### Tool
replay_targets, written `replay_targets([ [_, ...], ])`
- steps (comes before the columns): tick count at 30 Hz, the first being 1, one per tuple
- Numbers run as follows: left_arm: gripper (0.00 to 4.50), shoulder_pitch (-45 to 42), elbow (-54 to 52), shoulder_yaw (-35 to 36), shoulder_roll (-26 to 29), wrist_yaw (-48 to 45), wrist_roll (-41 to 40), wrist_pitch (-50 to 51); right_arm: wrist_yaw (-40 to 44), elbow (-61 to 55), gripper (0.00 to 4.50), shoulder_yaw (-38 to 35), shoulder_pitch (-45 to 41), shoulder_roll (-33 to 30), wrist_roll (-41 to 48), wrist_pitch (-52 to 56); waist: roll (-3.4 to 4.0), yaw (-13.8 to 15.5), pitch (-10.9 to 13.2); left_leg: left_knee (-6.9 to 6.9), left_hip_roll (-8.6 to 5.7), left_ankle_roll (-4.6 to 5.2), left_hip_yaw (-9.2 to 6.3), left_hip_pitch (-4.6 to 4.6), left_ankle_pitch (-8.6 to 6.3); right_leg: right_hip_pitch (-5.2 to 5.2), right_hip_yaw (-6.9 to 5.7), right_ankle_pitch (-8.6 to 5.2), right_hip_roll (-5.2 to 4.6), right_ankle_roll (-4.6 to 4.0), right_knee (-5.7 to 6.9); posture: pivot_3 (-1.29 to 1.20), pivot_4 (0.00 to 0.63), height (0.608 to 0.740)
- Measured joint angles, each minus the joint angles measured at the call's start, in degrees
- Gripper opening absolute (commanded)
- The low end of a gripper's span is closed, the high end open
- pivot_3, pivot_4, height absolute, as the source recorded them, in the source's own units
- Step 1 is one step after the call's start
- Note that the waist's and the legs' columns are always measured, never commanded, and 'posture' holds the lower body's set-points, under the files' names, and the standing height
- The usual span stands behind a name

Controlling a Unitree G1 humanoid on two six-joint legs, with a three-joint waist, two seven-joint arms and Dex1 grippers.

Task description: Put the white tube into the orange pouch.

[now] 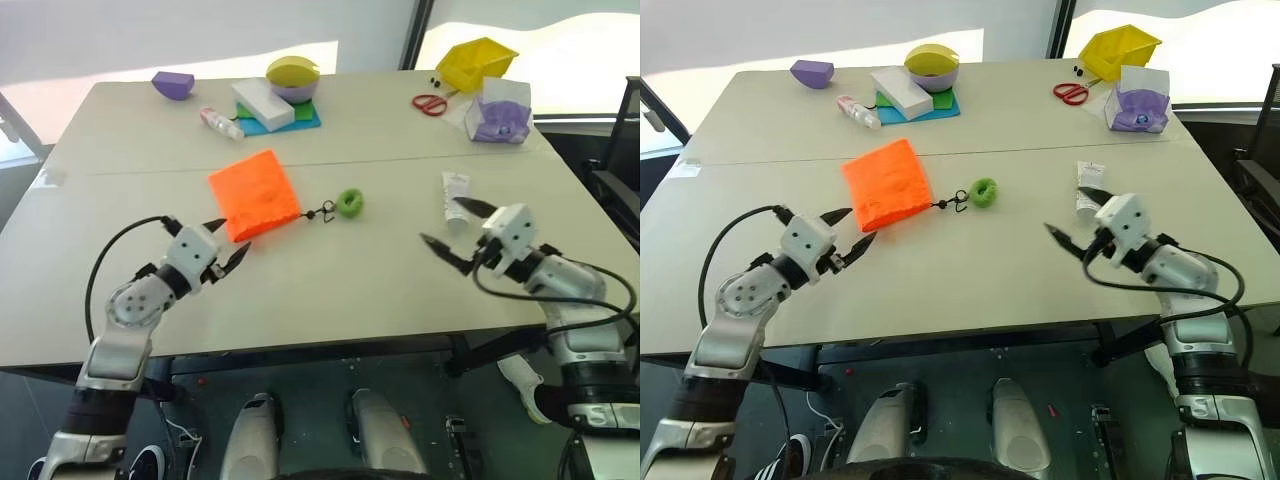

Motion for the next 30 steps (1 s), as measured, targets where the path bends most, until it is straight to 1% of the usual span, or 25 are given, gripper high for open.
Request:
replay_targets([
  [4,3.12,-2.5,3.1,-2.3,-1.3,3.6,4.6,-0.8,-1.7,-4.7,4.46,2.7,-0.1,3.1,-1.3,2.0,-0.01,0.0,0.0,-0.03,0.00,0.00,0.04,0.01,0.00,-0.03,0.02,0.00,-0.02,0.01,0.01,0.00,0.150,0.740],
  [8,3.12,-3.1,5.0,-5.7,-2.7,7.5,10.5,-1.3,-3.6,-9.9,4.46,7.3,0.0,7.5,-2.5,5.0,-0.01,0.1,0.0,-0.14,0.02,0.00,0.01,-0.01,0.00,-0.09,0.00,0.00,0.01,0.03,0.03,0.00,0.150,0.740],
  [11,3.12,-3.3,5.9,-6.6,-4.3,10.3,12.6,-1.3,-3.7,-12.5,4.46,9.9,1.4,7.9,-4.2,5.2,-0.04,0.5,0.0,-0.12,0.01,0.00,0.02,-0.03,0.00,-0.08,0.00,-0.01,0.00,0.05,0.00,0.00,0.150,0.740],
  [14,3.12,-3.5,6.1,-6.6,-5.0,12.9,14.4,0.0,-3.9,-12.8,4.46,11.4,2.1,8.9,-5.6,5.5,-0.04,0.5,0.0,-0.08,0.00,-0.01,0.04,-0.03,0.00,-0.08,0.00,0.00,-0.02,0.04,0.00,0.00,0.150,0.740],
  [19,3.12,-3.6,6.1,-7.0,-6.9,16.0,16.4,1.8,-4.3,-12.7,4.46,11.6,1.2,9.1,-6.3,5.7,-0.05,0.5,0.0,-0.05,0.00,-0.01,0.04,-0.01,-0.01,-0.06,0.00,0.03,-0.02,0.05,0.01,0.00,0.150,0.740],
  [22,3.12,-5.8,8.2,-6.9,-7.3,18.2,17.8,3.2,-4.3,-11.9,4.46,11.6,1.2,9.2,-6.8,5.5,-0.05,0.6,0.0,-0.06,0.00,-0.01,0.02,-0.01,0.00,-0.06,-0.02,0.03,0.00,0.06,0.01,0.00,0.150,0.740],
  [25,2.30,-7.4,9.8,-6.9,-7.8,19.2,18.1,4.3,-4.3,-11.3,4.50,11.6,1.2,9.3,-6.9,5.3,-0.05,0.7,0.0,-0.07,0.00,-0.01,0.03,-0.02,-0.01,-0.06,-0.01,0.03,-0.01,0.08,0.00,0.00,0.150,0.740],
  [29,0.28,-7.8,10.3,-6.8,-8.7,19.0,17.5,4.9,-4.4,-11.1,4.50,11.6,1.2,9.6,-7.5,4.9,-0.06,0.8,0.0,-0.08,0.00,-0.01,0.03,-0.01,0.00,-0.06,-0.01,0.03,0.00,0.10,0.02,0.00,0.150,0.740],
  [30,0.03,-8.1,10.2,-6.8,-8.6,18.9,17.4,4.9,-4.4,-11.1,4.50,11.6,1.2,9.7,-7.8,4.8,-0.05,1.0,0.0,-0.08,0.00,-0.01,0.03,0.00,0.00,-0.06,-0.01,0.04,0.01,0.10,0.02,0.00,0.150,0.740],
])
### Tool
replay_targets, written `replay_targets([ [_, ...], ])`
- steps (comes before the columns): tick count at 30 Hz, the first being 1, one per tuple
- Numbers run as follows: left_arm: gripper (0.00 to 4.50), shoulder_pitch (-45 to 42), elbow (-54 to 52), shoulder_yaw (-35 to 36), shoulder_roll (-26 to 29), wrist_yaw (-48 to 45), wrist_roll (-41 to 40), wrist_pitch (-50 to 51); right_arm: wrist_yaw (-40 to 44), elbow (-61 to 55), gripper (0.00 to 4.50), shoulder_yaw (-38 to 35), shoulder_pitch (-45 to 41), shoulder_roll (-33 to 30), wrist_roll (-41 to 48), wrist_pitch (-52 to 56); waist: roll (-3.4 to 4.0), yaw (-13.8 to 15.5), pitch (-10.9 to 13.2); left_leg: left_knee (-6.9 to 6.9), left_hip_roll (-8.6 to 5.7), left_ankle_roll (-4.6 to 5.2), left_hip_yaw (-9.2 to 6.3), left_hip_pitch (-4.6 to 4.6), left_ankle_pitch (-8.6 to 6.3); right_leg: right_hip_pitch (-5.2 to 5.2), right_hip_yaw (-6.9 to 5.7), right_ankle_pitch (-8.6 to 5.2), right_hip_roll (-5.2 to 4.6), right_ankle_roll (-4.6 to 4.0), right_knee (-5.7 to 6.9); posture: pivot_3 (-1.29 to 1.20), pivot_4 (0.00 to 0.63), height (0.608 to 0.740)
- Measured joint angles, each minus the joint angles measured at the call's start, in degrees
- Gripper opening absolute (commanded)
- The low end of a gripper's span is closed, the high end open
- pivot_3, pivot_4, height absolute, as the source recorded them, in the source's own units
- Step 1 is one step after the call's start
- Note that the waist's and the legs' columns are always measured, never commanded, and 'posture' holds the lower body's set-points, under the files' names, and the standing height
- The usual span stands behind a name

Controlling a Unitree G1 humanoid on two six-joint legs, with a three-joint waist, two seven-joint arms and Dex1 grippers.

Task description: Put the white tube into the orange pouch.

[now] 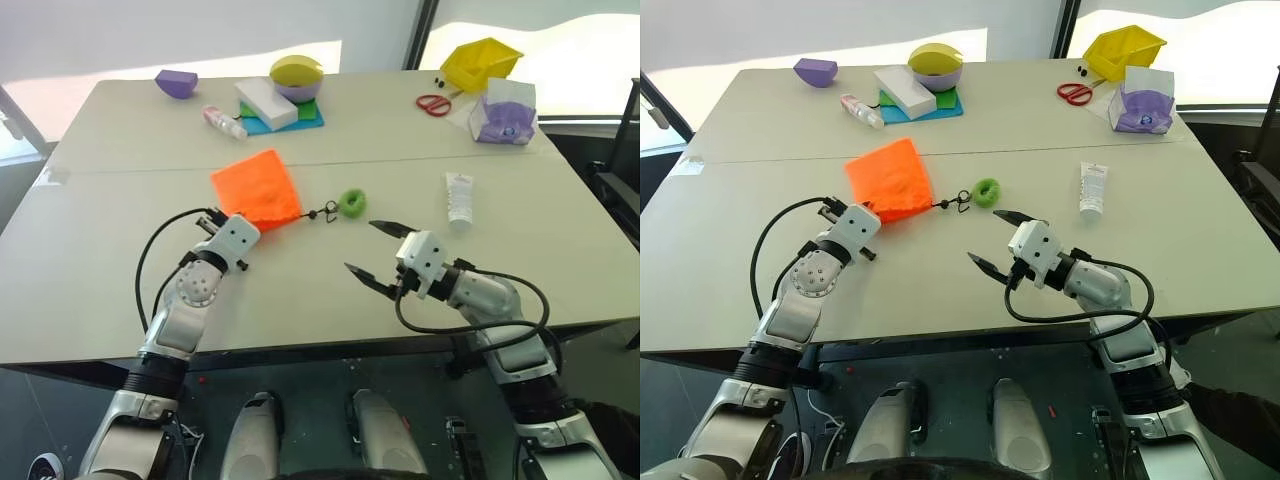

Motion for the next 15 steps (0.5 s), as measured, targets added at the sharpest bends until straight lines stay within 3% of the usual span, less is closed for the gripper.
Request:
replay_targets([
  [6,0.03,1.8,-2.8,0.1,0.5,-3.3,-2.3,0.8,-0.2,0.0,4.50,0.0,0.1,0.2,-0.2,-0.2,-0.01,0.4,0.0,0.02,0.00,0.00,0.03,-0.01,0.00,0.02,0.01,0.02,-0.03,0.02,-0.03,0.00,0.150,0.740],
  [11,0.03,8.2,-12.4,0.3,2.1,-8.3,-5.0,4.0,-0.6,3.2,4.50,-2.1,0.0,-1.8,-0.2,-1.3,-0.01,0.4,0.0,-0.02,0.00,-0.01,0.07,-0.02,-0.01,0.01,0.02,0.01,-0.06,0.01,-0.08,0.00,0.150,0.740],
  [15,0.03,9.6,-14.9,0.4,3.0,-9.0,-4.9,5.5,-8.5,13.4,4.50,-6.5,-6.0,-5.4,-5.9,-0.7,-0.01,0.5,0.0,0.08,-0.02,-0.01,0.06,-0.01,-0.01,0.00,0.02,0.08,-0.09,-0.10,-0.10,0.00,0.150,0.740],
])
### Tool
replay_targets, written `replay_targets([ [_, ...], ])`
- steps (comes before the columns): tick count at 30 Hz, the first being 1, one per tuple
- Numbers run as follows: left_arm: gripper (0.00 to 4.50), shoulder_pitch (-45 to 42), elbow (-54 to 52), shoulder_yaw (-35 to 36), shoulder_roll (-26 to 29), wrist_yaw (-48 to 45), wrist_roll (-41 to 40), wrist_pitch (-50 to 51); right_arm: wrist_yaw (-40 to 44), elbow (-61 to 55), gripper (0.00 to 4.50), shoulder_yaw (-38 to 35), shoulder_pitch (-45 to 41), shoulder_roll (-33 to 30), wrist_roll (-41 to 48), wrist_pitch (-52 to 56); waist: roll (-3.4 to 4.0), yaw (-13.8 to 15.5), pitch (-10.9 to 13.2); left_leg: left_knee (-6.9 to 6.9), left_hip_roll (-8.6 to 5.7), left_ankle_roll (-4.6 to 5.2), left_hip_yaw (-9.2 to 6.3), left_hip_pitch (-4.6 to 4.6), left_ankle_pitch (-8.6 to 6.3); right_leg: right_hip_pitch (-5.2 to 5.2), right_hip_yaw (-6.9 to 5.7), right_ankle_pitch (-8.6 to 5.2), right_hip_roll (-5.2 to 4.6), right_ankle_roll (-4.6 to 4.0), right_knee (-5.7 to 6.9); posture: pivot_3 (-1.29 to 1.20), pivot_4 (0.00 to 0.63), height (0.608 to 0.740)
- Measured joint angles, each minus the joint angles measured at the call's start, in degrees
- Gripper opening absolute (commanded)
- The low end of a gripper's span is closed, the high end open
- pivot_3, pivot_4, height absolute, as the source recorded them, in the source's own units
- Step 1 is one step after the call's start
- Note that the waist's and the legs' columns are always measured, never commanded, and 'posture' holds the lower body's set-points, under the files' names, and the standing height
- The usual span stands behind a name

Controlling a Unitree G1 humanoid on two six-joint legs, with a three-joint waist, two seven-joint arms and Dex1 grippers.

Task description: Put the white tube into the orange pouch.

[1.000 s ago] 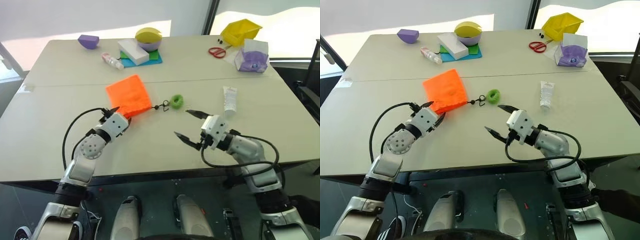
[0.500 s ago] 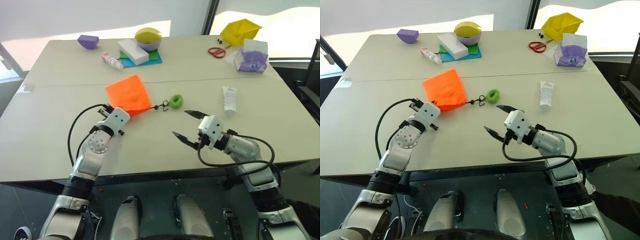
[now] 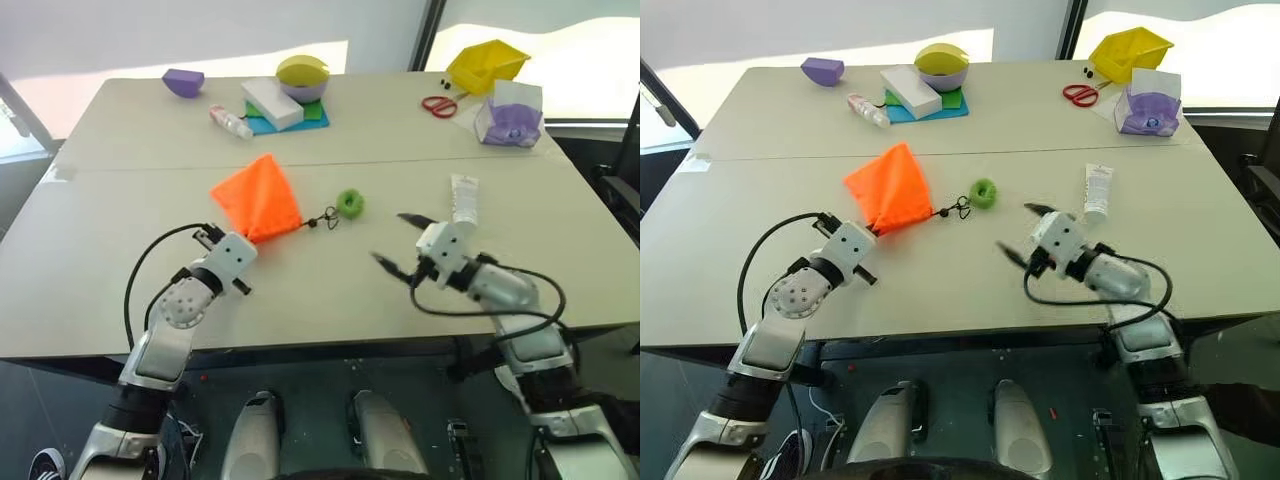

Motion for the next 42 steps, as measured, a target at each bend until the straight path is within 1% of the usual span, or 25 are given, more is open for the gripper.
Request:
replay_targets([
  [5,0.03,0.1,0.0,-0.1,0.0,0.7,0.7,0.3,-9.7,8.6,4.50,-5.5,-8.5,-0.2,-1.6,9.7,0.00,-0.2,0.0,-0.03,0.00,0.01,-0.02,0.01,0.01,0.00,0.03,0.04,0.03,-0.06,-0.01,0.00,0.150,0.740],
  [7,0.03,0.1,0.0,-0.2,0.1,1.3,1.3,0.0,-11.2,11.6,4.50,-5.7,-10.1,-0.5,-2.6,12.3,0.00,-0.1,0.0,-0.11,0.01,0.03,-0.02,-0.01,0.00,-0.01,0.03,-0.04,0.04,0.06,-0.02,0.00,0.150,0.740],
  [11,0.03,0.1,0.1,-0.6,-0.3,1.9,2.0,-0.2,-12.9,15.0,4.50,-5.1,-10.5,-0.2,-3.9,16.1,0.00,0.0,0.0,-0.18,0.00,0.14,-0.01,-0.05,-0.07,-0.04,0.03,-0.13,0.05,0.22,-0.01,0.00,0.150,0.740],
  [17,0.03,0.1,0.1,-1.1,-1.7,2.9,2.7,-0.2,-15.9,15.3,4.50,-7.0,-11.8,3.0,-1.2,27.1,0.00,-0.1,0.0,-0.07,0.00,0.14,-0.02,-0.01,-0.07,-0.02,0.05,-0.09,0.07,0.22,0.09,0.00,0.150,0.740],
  [24,0.03,0.0,0.1,-1.3,-1.7,2.9,2.7,-0.1,-18.3,13.5,4.50,-14.8,-13.3,7.0,6.6,38.9,0.00,-0.2,0.0,-0.02,0.01,0.14,-0.02,-0.02,-0.07,0.00,0.06,-0.05,0.07,0.20,0.08,0.00,0.150,0.740],
  [27,0.00,-0.1,0.1,-1.3,-1.7,2.9,2.7,-0.1,-18.4,12.7,3.61,-16.6,-13.6,7.2,9.0,42.0,0.00,-0.2,0.0,-0.07,0.01,0.14,-0.02,-0.02,-0.07,-0.02,0.05,-0.06,0.08,0.21,0.07,0.00,0.150,0.740],
  [29,0.00,-0.2,0.2,-1.3,-1.8,2.9,2.7,-0.2,-18.4,12.0,2.58,-17.1,-13.7,7.2,9.9,43.4,0.00,-0.2,0.0,-0.09,0.01,0.14,-0.02,-0.02,-0.07,-0.03,0.06,-0.06,0.08,0.22,0.07,0.00,0.150,0.740],
  [30,0.00,-0.2,0.3,-1.4,-1.8,2.9,2.7,-0.2,-18.4,11.8,2.14,-17.2,-13.7,7.2,10.3,43.9,0.00,-0.2,0.0,-0.09,0.01,0.14,-0.02,-0.02,-0.07,-0.03,0.06,-0.06,0.09,0.22,0.07,0.00,0.150,0.740],
  [31,0.00,-0.3,0.3,-1.5,-1.8,2.9,2.7,-0.3,-18.4,11.5,1.79,-17.2,-13.7,7.1,10.4,44.4,0.00,-0.2,0.0,-0.09,0.01,0.14,-0.02,-0.02,-0.07,-0.03,0.05,-0.06,0.09,0.22,0.07,0.00,0.150,0.740],
  [35,0.00,-0.4,0.4,-1.9,-1.8,2.9,2.7,-0.7,-18.2,11.0,1.80,-17.0,-13.7,6.9,10.6,45.0,0.00,-0.2,0.0,-0.08,0.01,0.14,-0.01,-0.03,-0.07,-0.03,0.06,-0.06,0.08,0.21,0.06,0.00,0.150,0.740],
  [37,0.00,-0.5,0.4,-1.9,-1.8,2.9,2.7,-0.7,-16.3,9.2,1.80,-15.9,-12.6,6.5,10.5,43.7,0.00,-0.2,0.0,-0.09,0.01,0.14,-0.02,-0.03,-0.07,-0.05,0.06,-0.06,0.08,0.22,0.06,0.00,0.150,0.740],
  [39,0.00,-0.6,0.5,-2.0,-1.8,2.9,2.7,-0.7,-10.7,4.1,1.80,-12.8,-9.6,5.2,11.2,41.5,0.01,-0.2,0.0,-0.14,0.01,0.15,-0.02,-0.05,-0.07,-0.08,0.06,-0.08,0.10,0.26,0.06,0.00,0.150,0.740],
  [42,0.00,-0.8,0.6,-2.2,-1.8,2.9,2.7,-0.7,-1.7,-5.2,1.80,-8.5,-5.5,4.1,14.8,41.2,0.01,-0.3,0.0,-0.18,0.04,0.16,-0.05,-0.05,-0.09,-0.09,0.06,-0.10,0.15,0.29,0.06,0.00,0.150,0.740],
])
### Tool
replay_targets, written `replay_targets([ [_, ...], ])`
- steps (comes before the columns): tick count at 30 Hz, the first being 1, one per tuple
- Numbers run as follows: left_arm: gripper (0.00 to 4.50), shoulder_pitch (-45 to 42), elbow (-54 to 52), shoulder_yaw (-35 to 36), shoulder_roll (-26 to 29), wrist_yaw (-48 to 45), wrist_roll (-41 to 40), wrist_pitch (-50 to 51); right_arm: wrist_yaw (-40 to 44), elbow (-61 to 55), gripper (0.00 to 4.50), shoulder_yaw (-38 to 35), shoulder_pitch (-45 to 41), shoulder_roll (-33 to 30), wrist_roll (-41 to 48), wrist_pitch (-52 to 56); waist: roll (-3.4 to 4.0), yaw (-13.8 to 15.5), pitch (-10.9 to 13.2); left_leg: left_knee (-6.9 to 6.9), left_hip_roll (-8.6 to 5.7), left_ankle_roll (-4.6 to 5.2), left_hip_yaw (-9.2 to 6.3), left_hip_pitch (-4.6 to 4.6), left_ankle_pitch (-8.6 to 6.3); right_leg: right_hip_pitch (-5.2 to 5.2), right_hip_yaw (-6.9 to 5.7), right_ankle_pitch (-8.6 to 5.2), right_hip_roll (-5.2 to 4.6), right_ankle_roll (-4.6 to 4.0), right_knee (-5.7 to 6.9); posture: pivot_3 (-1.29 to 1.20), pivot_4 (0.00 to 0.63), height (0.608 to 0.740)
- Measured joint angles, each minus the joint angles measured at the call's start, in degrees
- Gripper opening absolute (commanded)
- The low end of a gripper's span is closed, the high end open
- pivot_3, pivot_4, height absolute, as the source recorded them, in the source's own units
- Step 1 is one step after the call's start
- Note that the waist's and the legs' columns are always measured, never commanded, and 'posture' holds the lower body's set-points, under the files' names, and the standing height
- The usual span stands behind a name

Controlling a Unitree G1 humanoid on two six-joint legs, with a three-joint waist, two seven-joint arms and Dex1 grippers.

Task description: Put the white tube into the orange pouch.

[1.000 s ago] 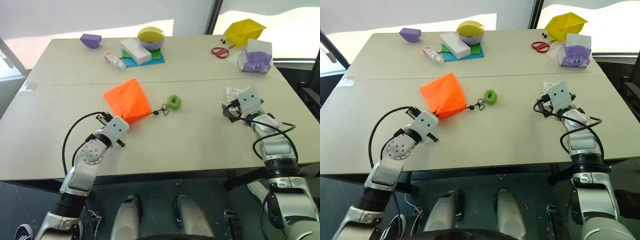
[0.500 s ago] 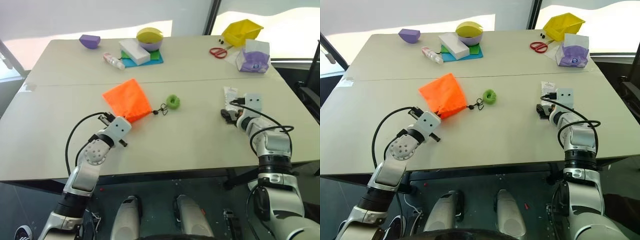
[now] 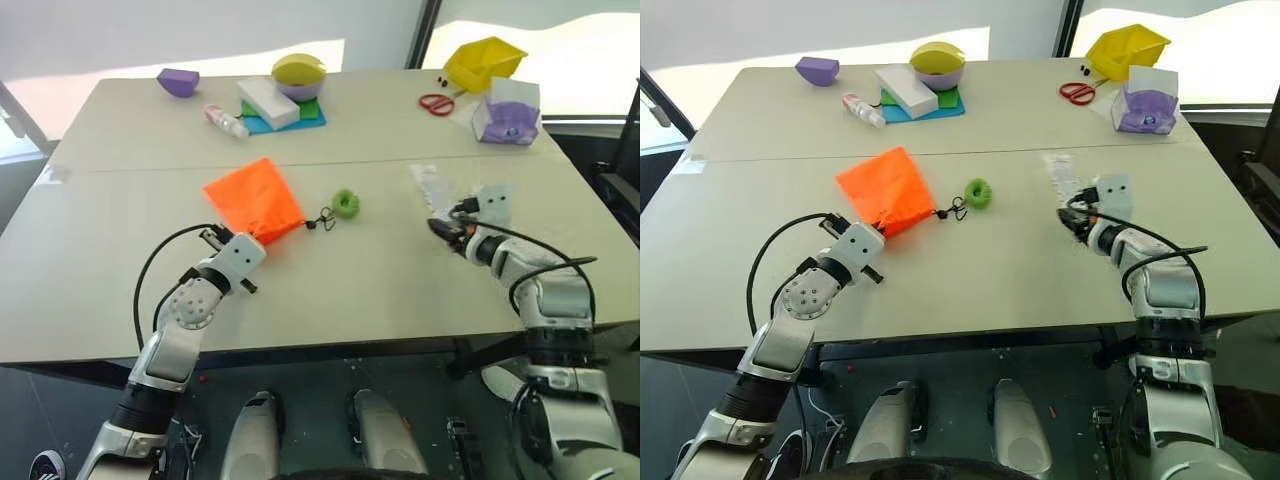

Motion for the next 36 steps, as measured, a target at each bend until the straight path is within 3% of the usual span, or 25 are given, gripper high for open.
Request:
replay_targets([
  [4,0.00,-0.3,0.3,-0.2,0.0,0.0,0.0,0.0,11.8,-13.5,1.80,9.1,6.4,-6.5,2.9,0.7,0.00,0.4,0.0,0.06,-0.01,-0.01,-0.04,-0.03,0.00,0.01,-0.02,-0.02,-0.03,-0.01,-0.03,0.00,0.150,0.740],
  [7,0.00,-0.5,0.4,-0.1,0.1,0.0,-0.1,0.1,15.0,-16.7,1.80,14.2,8.8,-8.0,2.7,0.8,-0.01,0.3,0.0,0.15,-0.04,-0.02,0.02,-0.03,-0.01,0.04,-0.01,0.01,-0.13,-0.07,-0.10,0.00,0.150,0.740],
  [10,0.00,-1.1,0.4,-0.1,0.1,0.0,-0.1,0.1,15.9,-18.2,1.80,19.3,9.4,-7.3,1.5,0.7,-0.02,0.0,0.0,0.15,-0.04,-0.04,0.02,-0.03,-0.02,0.03,0.00,0.03,-0.13,-0.09,-0.19,0.00,0.150,0.740],
  [14,0.00,-1.6,0.4,-0.2,-0.2,-0.2,-0.1,0.3,13.9,-17.4,1.80,25.4,7.1,-1.7,-1.9,-1.8,-0.04,-0.2,0.0,0.09,-0.02,-0.04,-0.03,-0.04,-0.02,-0.02,-0.01,0.09,-0.07,-0.19,-0.17,0.00,0.150,0.740],
  [27,0.00,-1.5,-0.2,0.6,0.4,-0.9,-0.1,2.2,11.2,-3.7,1.80,27.6,-2.8,7.5,-7.4,-8.2,-0.05,0.2,0.0,0.09,-0.03,-0.02,-0.01,-0.17,-0.01,-0.07,-0.03,0.11,-0.07,-0.17,-0.20,0.00,0.150,0.740],
  [36,0.00,-1.0,-0.2,4.0,0.7,-0.6,-0.1,2.8,8.4,1.9,1.80,28.8,-5.2,14.5,-10.6,-9.1,-0.05,0.1,0.0,0.12,-0.01,-0.02,-0.02,-0.17,0.00,-0.14,-0.03,0.10,-0.02,-0.15,-0.04,0.00,0.150,0.740],
])
